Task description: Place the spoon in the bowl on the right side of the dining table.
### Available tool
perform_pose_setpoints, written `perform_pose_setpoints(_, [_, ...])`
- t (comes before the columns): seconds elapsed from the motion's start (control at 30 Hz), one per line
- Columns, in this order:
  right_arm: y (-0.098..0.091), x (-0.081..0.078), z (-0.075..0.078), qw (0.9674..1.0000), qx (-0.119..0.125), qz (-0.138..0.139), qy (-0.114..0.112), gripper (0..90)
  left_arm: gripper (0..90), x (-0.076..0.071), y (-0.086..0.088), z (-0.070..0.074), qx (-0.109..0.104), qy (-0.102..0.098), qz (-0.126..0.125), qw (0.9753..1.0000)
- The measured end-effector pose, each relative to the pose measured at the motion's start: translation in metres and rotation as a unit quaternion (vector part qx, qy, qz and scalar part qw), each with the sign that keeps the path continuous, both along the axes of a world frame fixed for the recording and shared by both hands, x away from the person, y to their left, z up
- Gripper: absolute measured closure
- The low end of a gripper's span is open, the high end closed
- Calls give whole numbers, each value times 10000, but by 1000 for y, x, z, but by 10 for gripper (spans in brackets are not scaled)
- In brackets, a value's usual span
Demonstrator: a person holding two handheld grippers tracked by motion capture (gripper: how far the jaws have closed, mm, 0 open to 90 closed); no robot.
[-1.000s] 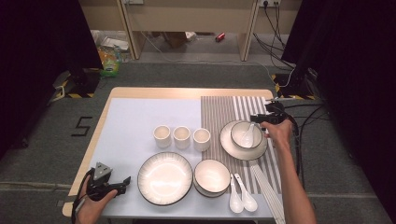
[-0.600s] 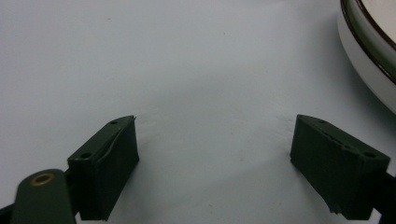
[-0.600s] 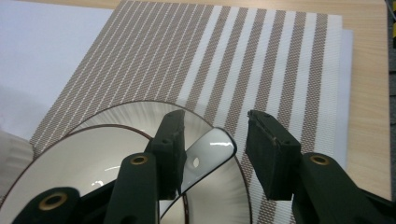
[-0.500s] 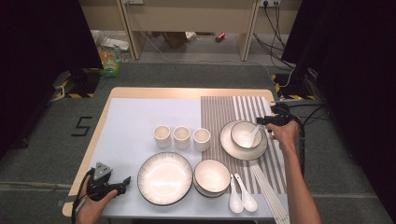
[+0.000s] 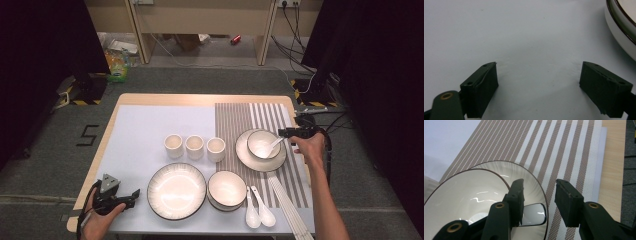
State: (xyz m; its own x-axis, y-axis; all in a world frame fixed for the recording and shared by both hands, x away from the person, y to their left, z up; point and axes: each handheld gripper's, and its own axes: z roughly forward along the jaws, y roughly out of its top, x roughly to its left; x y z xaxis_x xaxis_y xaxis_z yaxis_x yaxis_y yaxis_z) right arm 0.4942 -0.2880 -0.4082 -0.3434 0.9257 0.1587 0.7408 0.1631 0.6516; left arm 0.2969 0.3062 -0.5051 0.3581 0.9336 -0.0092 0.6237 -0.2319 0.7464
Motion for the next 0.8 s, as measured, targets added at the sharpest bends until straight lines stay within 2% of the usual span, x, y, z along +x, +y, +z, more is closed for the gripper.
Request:
perform_pose_setpoints(0.37, [-10, -11, 0, 9999, 42, 135, -40, 603, 141, 0, 0, 0, 1, 0, 1, 10000])
perform_pose_setpoints(0.5, [-14, -14, 0, 9997, 210, 152, -20, 598, 141, 0, 0, 0, -5, 1, 3, 10000])
perform_pose_setpoints(0.7, [-13, -15, -1, 9995, 201, 237, -15, 563, 141, 0, 0, 0, -1, 4, 0, 10000])
perform_pose_setpoints(0.8, [-12, -16, 0, 9994, 123, 316, -37, 552, 141, 0, 0, 0, 1, -4, 0, 10000])
